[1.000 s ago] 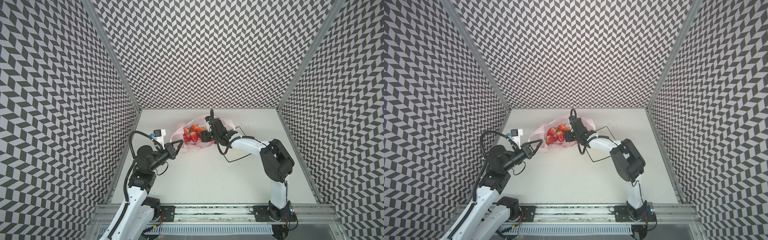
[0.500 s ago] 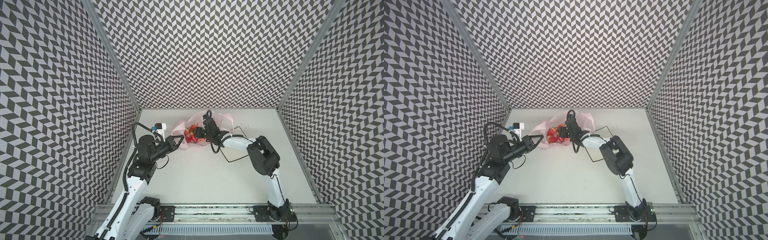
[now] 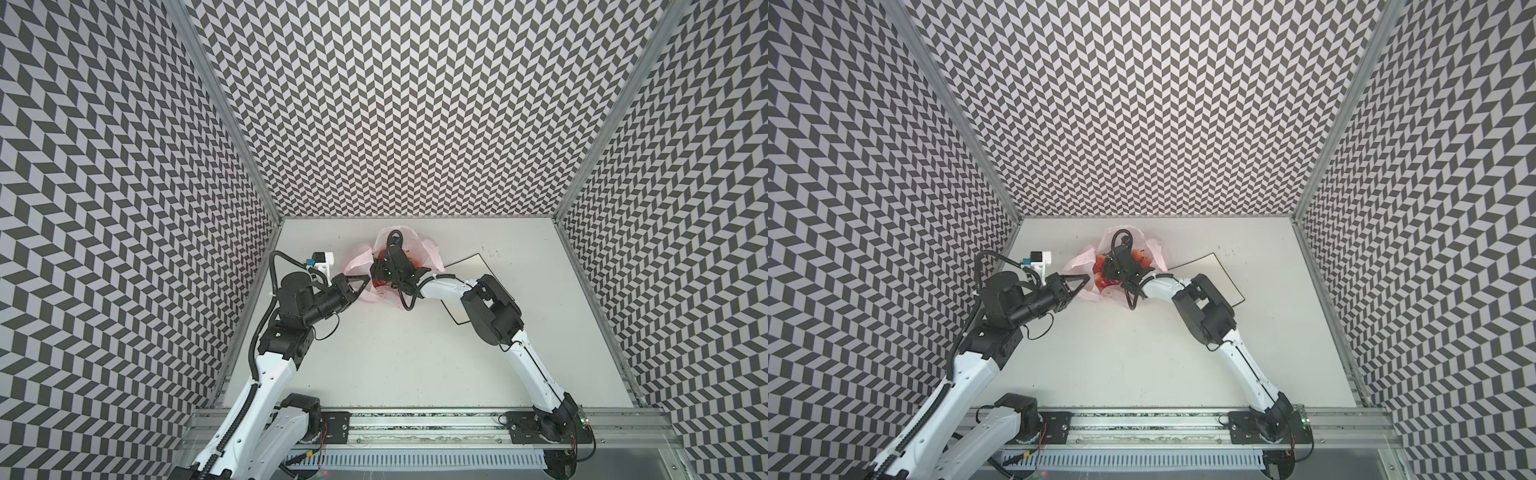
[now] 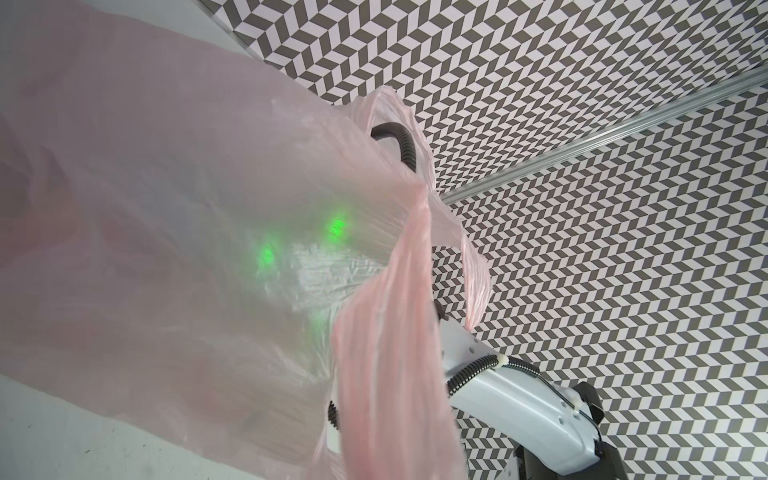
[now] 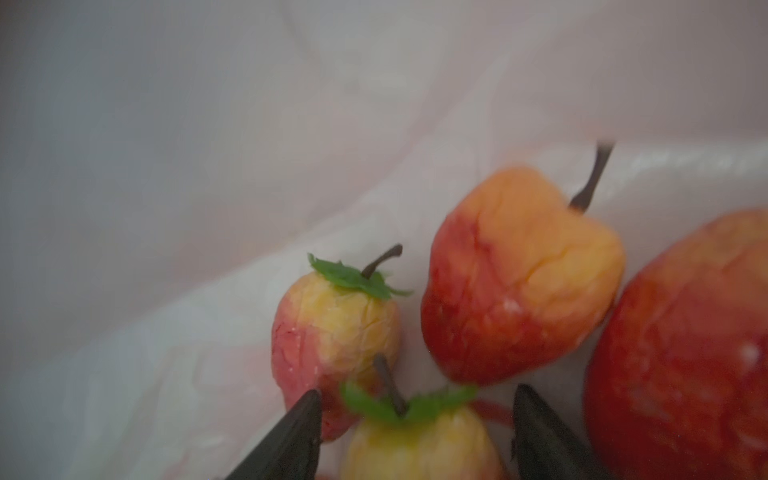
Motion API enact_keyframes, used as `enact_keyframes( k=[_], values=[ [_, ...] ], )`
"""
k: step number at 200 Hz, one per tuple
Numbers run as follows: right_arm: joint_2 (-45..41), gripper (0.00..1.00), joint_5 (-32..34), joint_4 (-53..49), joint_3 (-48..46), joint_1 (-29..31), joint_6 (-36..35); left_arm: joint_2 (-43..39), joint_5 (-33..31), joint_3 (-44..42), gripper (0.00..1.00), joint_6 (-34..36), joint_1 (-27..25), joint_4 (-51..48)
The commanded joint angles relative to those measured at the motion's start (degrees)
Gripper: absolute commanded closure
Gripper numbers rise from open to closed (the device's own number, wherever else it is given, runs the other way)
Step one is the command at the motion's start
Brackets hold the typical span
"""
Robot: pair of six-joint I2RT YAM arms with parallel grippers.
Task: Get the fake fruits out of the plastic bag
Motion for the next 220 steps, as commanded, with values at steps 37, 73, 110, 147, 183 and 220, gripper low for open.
enact_keyframes(
  k=[37,73,110,147,183,220],
  values=[
    [3.63,0.38,10.85,-6.83,1.83,2.21,-3.36,-0.51,0.16,-0.02,1.0,-0.77,-0.31,0.94],
    [2.92,0.55,11.34,-6.24,1.98,2.57,-6.66,0.1,0.21,0.11,1.0,-0.55,-0.43,1.01],
    [-1.47,0.66,10.42,-2.69,-0.46,3.19,-10.8,0.45,-0.44,0.02,1.0,-0.67,-0.27,1.02],
    [-8.2,0.7,5.74,2.18,-6.41,3.81,-13.82,0.45,-1.26,-0.57,1.0,-1.11,-0.27,1.86],
    [-14.53,0.71,-2.22,5.52,-13.01,3.9,-14.71,0.02,-2.19,-1.62,1.0,-1.64,-0.27,3.3],
    [-20.98,0.71,-10.76,5.84,-19.53,3.9,-19.07,-0.94,-3.94,-2.45,1.0,-1.04,-0.21,3.04]
  ],
)
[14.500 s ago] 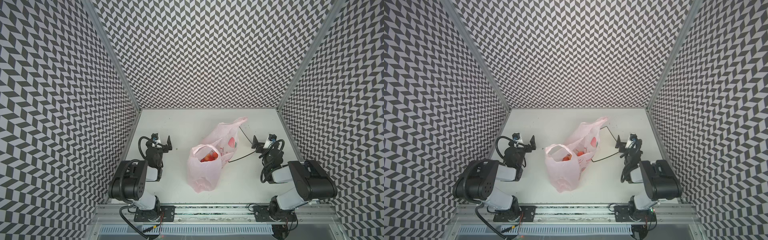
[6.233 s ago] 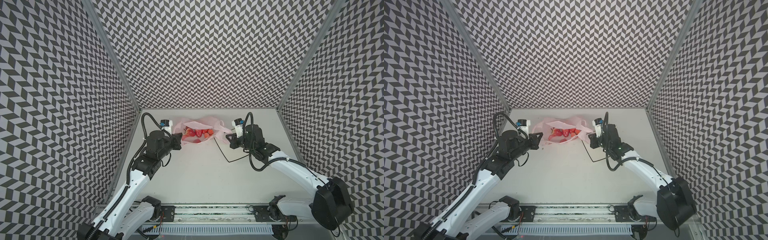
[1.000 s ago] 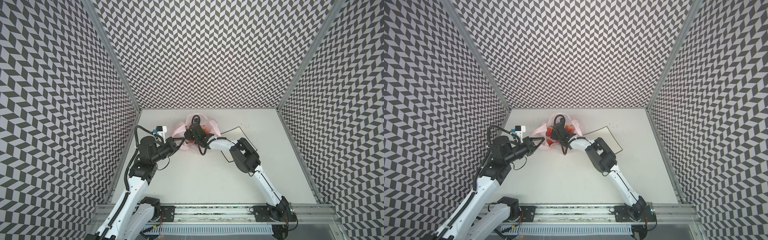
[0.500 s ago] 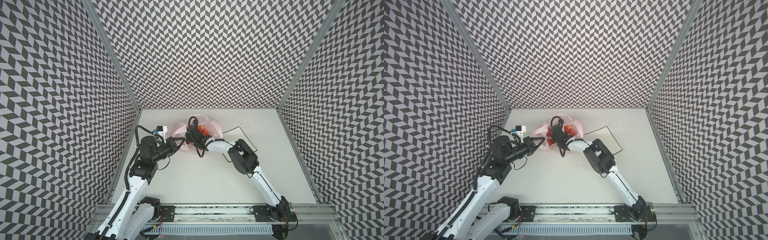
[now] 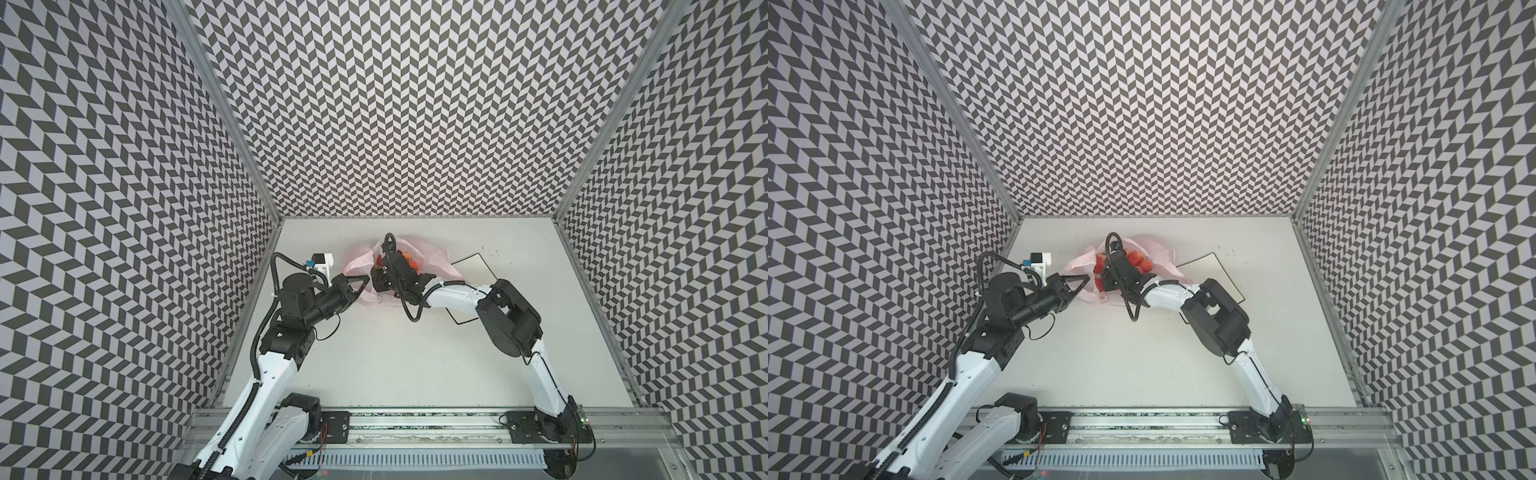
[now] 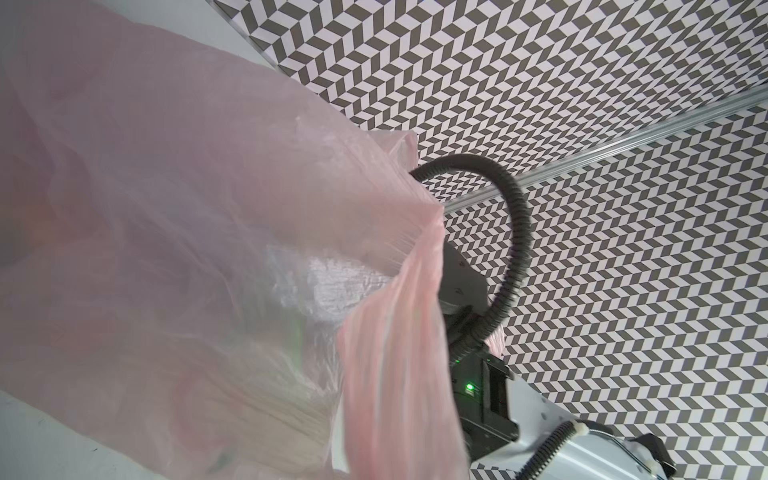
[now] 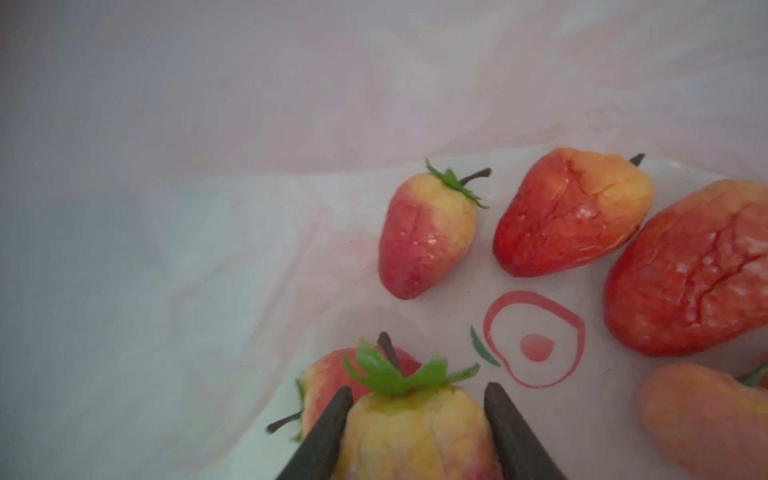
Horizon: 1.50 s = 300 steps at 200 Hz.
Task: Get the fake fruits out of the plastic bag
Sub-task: 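Lift the held strawberry out of the bag with the right gripper toward the mat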
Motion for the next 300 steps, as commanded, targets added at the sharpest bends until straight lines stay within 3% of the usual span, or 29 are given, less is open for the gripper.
enact_keyframes(
  k=[1,47,125,187,247,277,300],
  values=[
    [-5.64,0.71,-7.46,3.82,-3.45,0.33,-4.07,-1.23,-1.83,-1.06,1.0,0.04,0.04,1.71],
    [-13.66,0.72,-13.58,5.96,-12.13,0.33,-9.26,-1.9,-3.83,-1.91,1.0,0.34,0.02,1.63],
    [-23.22,0.74,-19.36,-4.28,-16.52,0.33,-16.31,-2.72,-5.94,-3.07,1.0,-0.08,0.05,2.63],
    [-39.83,0.74,-23.43,-11.37,-24.47,0.33,-23.11,-3.21,-6.17,-4.25,1.0,-0.78,0.02,4.22],
    [-54.41,0.79,-9.89,-14.28,-25.27,-2.31,-17.62,-2.55,-5.86,-4.24,1.0,-0.57,0.05,5.41],
    [-57.44,0.87,-6.31,-16.66,-23.26,-12.08,-14.8,-2.48,-5.72,-4.19,1.0,-0.36,0.04,5.5],
    [-59.24,0.88,-2.14,-15.08,-25.26,-20.84,-13.53,-2.49,-5.59,-4.13,1.0,-0.21,0.06,5.72]
  ],
)
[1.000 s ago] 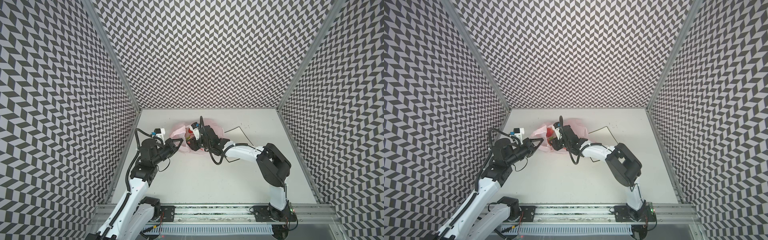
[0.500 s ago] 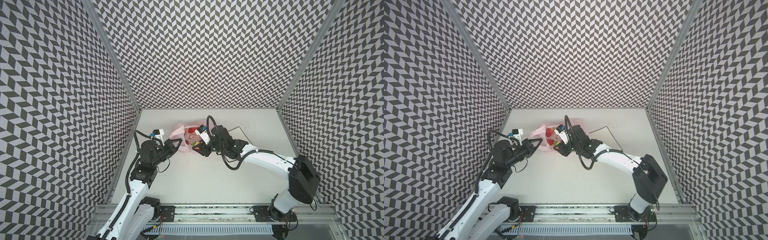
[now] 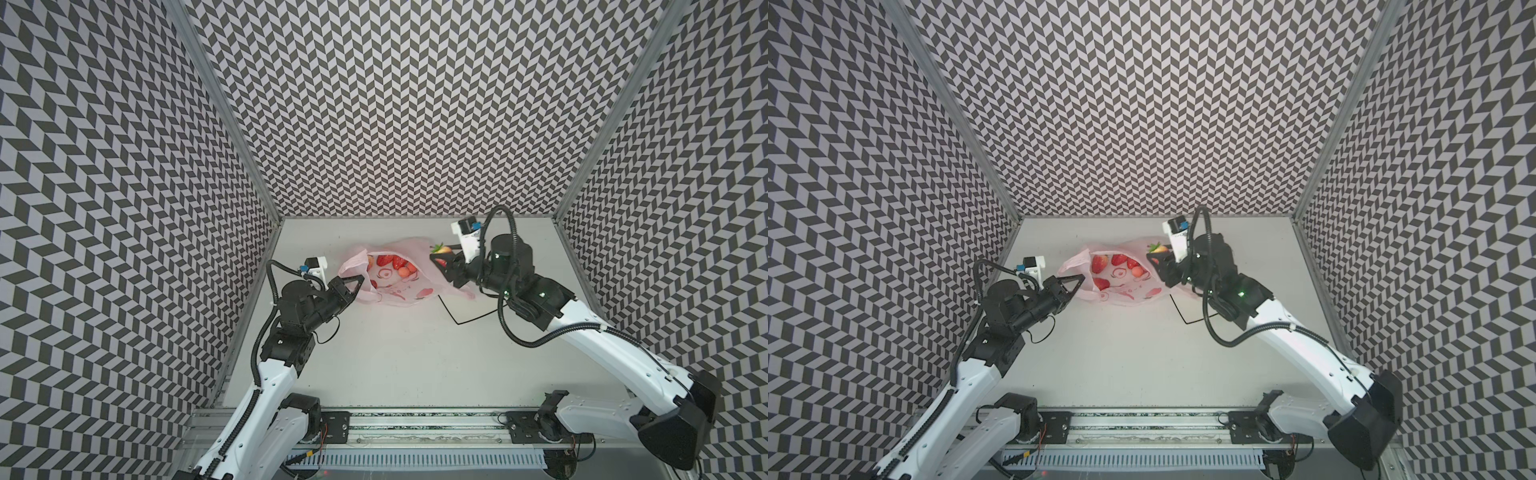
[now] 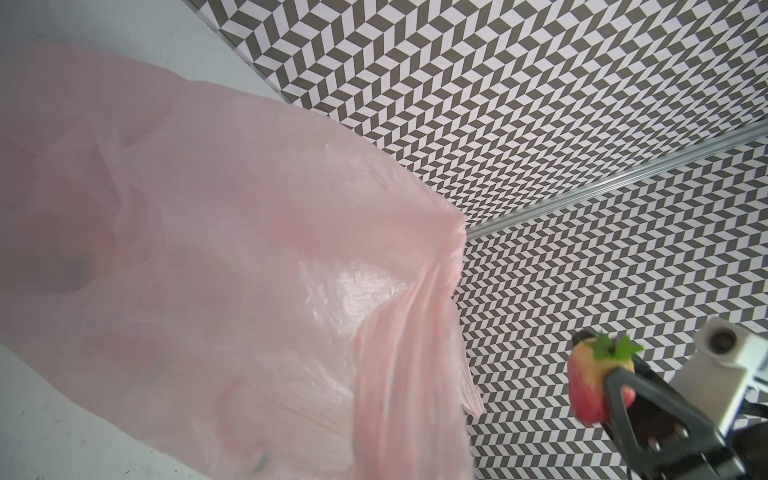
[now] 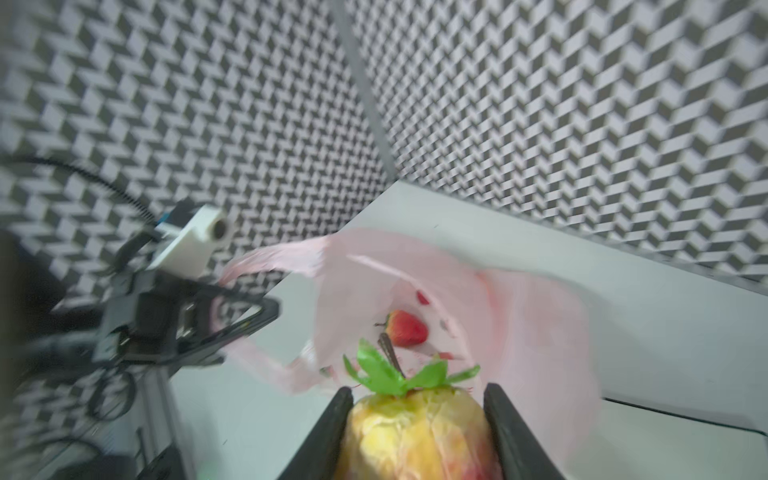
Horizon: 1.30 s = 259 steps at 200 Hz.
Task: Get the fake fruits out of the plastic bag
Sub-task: 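Lift the held strawberry out of the bag with the right gripper toward the mat, then lower the strawberry onto the white mat and open the right gripper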
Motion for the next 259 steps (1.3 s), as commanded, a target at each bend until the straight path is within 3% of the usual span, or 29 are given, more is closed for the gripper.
enact_keyframes(
  k=[1,30,49,85,102,165,259],
  values=[
    [-2.38,0.88,6.92,0.6,-0.79,-7.08,2.59,0.02,0.0,-0.35,1.0,0.29,0.06,1.91],
    [-2.08,0.88,9.01,4.62,-4.47,-16.65,6.64,0.01,0.03,-0.33,1.0,0.39,0.06,2.19],
    [-1.59,0.88,9.7,10.37,-9.57,-19.67,8.44,0.21,0.11,-0.52,1.0,0.34,0.06,2.54],
    [2.7,0.88,14.38,20.06,-17.94,-20.13,9.83,0.72,0.63,-0.14,1.0,0.78,0.06,2.72],
    [6.09,0.88,13.54,22.5,-20.2,-20.24,11.54,0.63,0.64,-0.02,1.0,0.78,0.06,2.76],
    [19.78,0.88,8.12,21.45,-21.13,-20.02,13.2,-0.43,0.2,-0.23,1.0,0.91,0.06,2.68],
    [28.66,0.81,4.97,19.37,-19.77,-20.08,12.84,-0.31,0.38,-0.16,1.0,1.13,0.06,2.72]
  ],
)
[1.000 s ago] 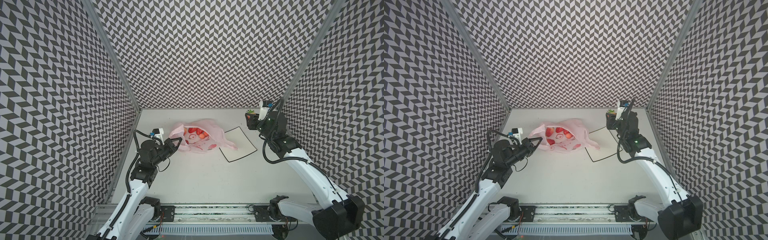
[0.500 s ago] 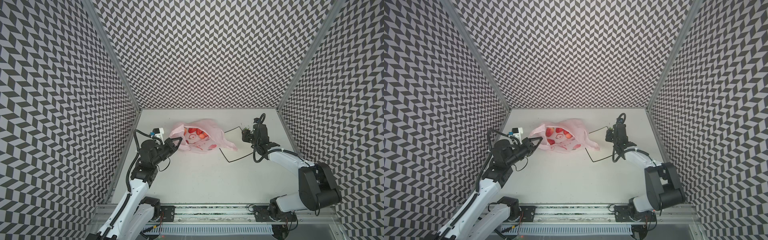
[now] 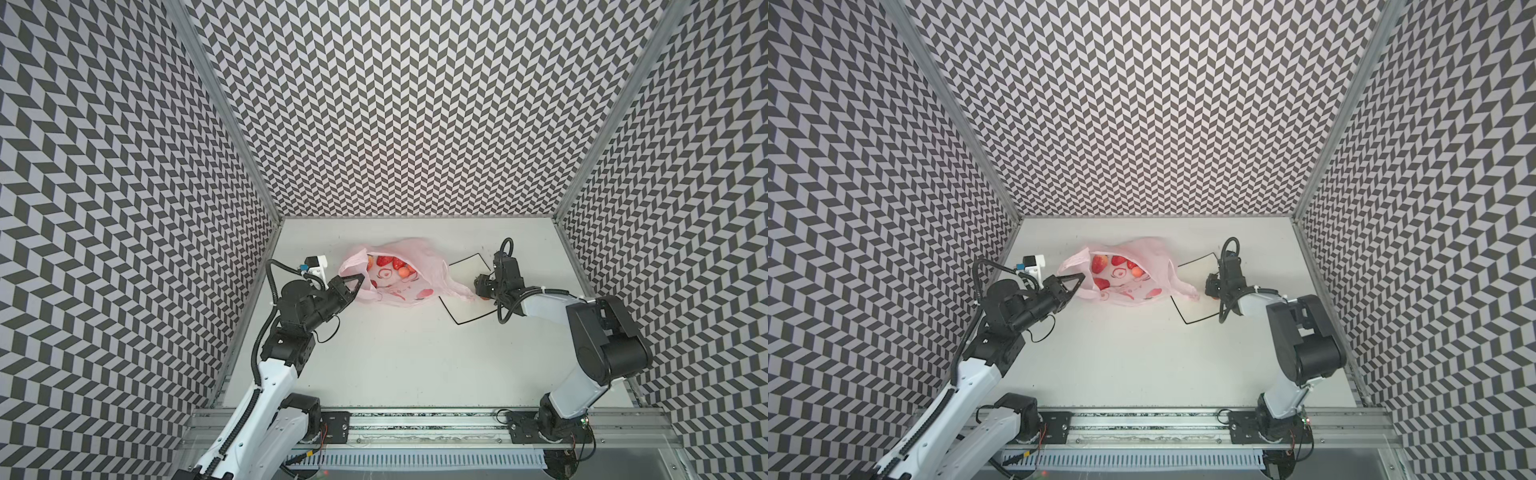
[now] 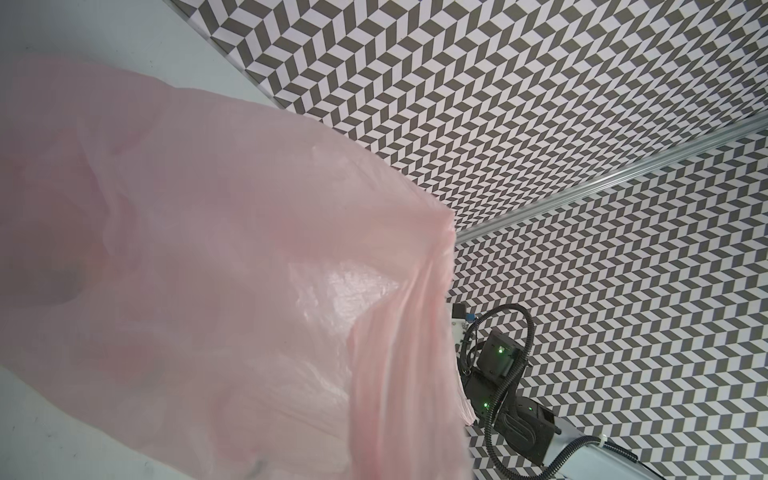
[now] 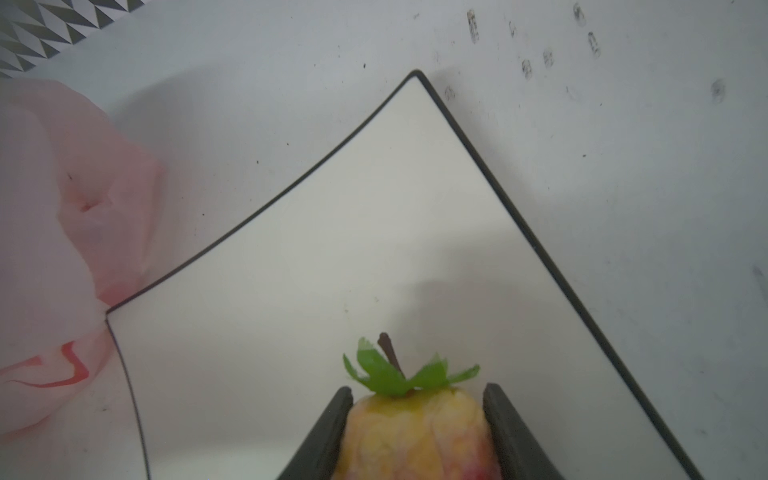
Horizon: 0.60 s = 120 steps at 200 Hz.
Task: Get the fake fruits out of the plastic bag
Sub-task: 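Lower the strawberry onto the white mat and open the right gripper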
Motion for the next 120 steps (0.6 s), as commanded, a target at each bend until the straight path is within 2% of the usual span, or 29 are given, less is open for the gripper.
enact_keyframes(
  k=[1,9,37,58,96,120],
  values=[
    [1.42,0.8,-0.49,1.82,0.95,0.0,0.02,-0.48,0.18,-0.2,1.0,0.65,0.06,1.43],
    [1.95,0.76,-0.49,1.49,1.28,0.08,0.03,-0.52,0.18,-0.15,1.0,0.65,0.06,1.44],
    [2.13,0.51,0.21,0.77,1.42,0.1,0.39,-0.38,0.36,-0.06,1.0,0.74,0.06,1.36],
    [1.02,0.39,-0.37,0.08,1.47,0.06,-0.11,-0.27,0.44,-0.03,1.0,0.91,0.06,1.33],
    [-2.01,0.28,-2.27,-2.01,1.89,0.02,-1.43,0.07,0.62,0.13,1.0,1.24,0.04,1.37],
    [-5.71,0.25,-2.94,-3.5,2.11,-0.07,-1.61,-0.24,0.97,0.02,1.0,1.71,0.06,2.21]
  ],
)
